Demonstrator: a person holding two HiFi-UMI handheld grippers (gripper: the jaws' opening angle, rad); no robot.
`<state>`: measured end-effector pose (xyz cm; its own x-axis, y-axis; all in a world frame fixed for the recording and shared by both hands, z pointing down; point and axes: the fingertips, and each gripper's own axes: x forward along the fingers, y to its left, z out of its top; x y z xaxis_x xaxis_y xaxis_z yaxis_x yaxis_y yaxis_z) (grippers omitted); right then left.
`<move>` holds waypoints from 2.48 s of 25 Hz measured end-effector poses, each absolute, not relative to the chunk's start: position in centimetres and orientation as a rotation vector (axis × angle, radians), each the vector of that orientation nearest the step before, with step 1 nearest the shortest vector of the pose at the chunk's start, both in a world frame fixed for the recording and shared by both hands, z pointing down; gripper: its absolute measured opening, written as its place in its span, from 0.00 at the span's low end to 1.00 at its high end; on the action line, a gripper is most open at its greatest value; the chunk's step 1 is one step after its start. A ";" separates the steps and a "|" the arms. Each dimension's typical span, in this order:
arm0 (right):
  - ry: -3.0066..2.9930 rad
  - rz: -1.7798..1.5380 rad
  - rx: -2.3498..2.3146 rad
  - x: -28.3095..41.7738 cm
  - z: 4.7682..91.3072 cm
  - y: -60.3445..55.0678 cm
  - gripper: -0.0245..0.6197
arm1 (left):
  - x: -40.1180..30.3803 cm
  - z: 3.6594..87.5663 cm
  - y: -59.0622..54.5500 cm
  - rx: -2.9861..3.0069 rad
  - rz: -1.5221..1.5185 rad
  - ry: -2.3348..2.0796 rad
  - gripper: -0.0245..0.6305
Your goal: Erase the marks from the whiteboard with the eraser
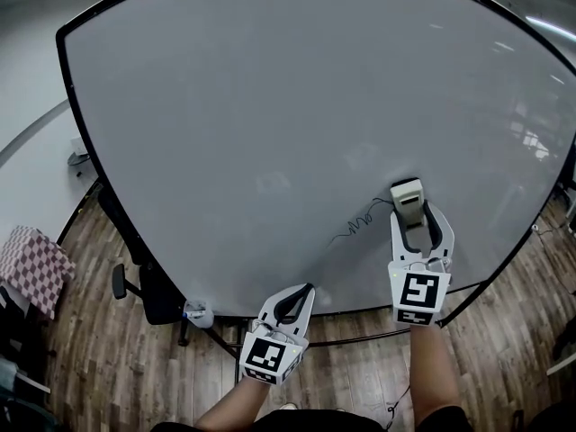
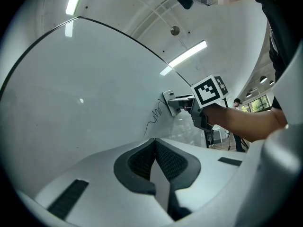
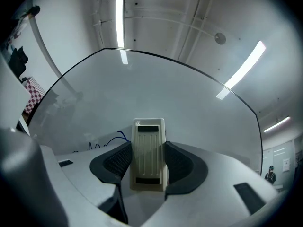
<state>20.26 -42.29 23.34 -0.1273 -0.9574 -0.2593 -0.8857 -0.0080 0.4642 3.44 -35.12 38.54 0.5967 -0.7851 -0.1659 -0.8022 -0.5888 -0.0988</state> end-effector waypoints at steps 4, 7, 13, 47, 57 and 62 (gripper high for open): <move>-2.079 -0.812 1.986 20.0 23.5 -42.5 0.42 | 3.1 38.8 -35.1 -2.661 0.156 1.351 0.07; -2.043 -0.825 1.994 19.6 23.7 -42.6 0.41 | 2.7 39.1 -35.3 -2.663 0.154 1.362 0.07; -1.973 -0.869 1.977 18.6 24.2 -42.7 0.41 | 2.1 39.2 -35.7 -2.658 0.151 1.380 0.07; -1.975 -0.835 1.716 9.5 31.6 -42.3 0.42 | -2.0 40.3 -36.1 -2.612 0.154 1.512 0.07; -1.996 -0.820 1.623 7.2 34.0 -41.9 0.42 | -3.2 40.6 -35.9 -2.603 0.156 1.530 0.07; -2.018 -0.797 1.567 6.2 35.4 -42.2 0.42 | -3.5 40.5 -36.4 -2.586 0.149 1.556 0.07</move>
<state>6.19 -42.18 35.39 -0.2442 -0.9697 0.0076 -0.7024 0.1823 0.6880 -3.46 -36.40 40.49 0.4666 -0.8723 -0.1461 -0.8842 -0.4643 -0.0518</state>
